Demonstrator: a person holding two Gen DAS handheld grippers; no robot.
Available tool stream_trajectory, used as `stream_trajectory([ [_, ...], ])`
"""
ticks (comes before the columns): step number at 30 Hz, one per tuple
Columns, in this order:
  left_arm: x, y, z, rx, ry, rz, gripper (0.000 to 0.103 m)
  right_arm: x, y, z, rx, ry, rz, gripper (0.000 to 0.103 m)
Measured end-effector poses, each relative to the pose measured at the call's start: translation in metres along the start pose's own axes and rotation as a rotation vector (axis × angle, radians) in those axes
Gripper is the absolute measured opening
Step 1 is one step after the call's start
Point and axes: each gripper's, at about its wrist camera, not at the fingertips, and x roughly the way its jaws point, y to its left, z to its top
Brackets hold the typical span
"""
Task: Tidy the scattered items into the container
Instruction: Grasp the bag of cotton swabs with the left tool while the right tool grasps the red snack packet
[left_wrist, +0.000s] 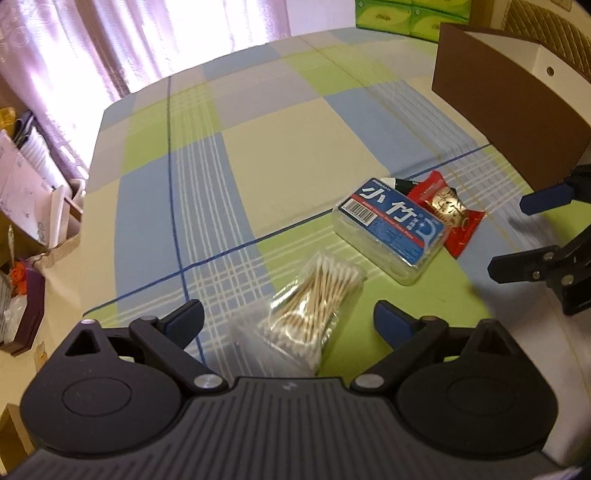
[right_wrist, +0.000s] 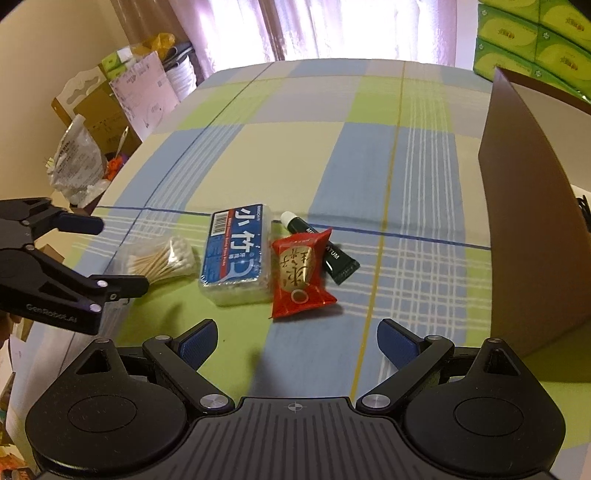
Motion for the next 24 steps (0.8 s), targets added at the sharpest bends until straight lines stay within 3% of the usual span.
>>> stream_trajectory([
  [3,0.011,0.003,0.005,0.02,0.014,-0.023,0.092,0.004,-0.002,0.003,-0.008,0.011,0.003,0.098],
  [6,0.018,0.004,0.007,0.043,0.022,-0.055,0.081,0.007,-0.003,0.005,-0.019,0.014,0.006,0.098],
  [11,0.031,0.007,0.007,0.039,0.048,-0.09,0.037,0.012,-0.004,0.008,-0.041,-0.005,0.005,0.098],
  [14,0.033,0.013,0.005,-0.008,0.048,-0.08,0.025,0.016,-0.001,0.01,-0.089,-0.016,0.002,0.098],
  [16,0.033,0.019,0.003,-0.057,0.048,-0.075,0.024,0.018,0.002,0.01,-0.128,-0.026,-0.006,0.097],
  [17,0.032,0.021,0.002,-0.076,0.05,-0.07,0.023,0.019,0.004,0.011,-0.149,-0.033,-0.01,0.093],
  [18,0.032,0.023,0.001,-0.092,0.052,-0.064,0.023,0.02,0.006,0.011,-0.173,-0.04,-0.01,0.073],
  [19,0.032,0.026,-0.001,-0.107,0.054,-0.059,0.023,0.024,0.007,0.011,-0.192,-0.03,-0.001,0.066],
  [23,0.029,0.034,-0.009,-0.174,0.063,-0.065,0.023,0.034,0.009,0.009,-0.219,-0.027,-0.006,0.065],
  [24,0.027,0.035,-0.011,-0.188,0.066,-0.067,0.023,0.036,0.01,0.008,-0.231,-0.025,-0.012,0.054],
])
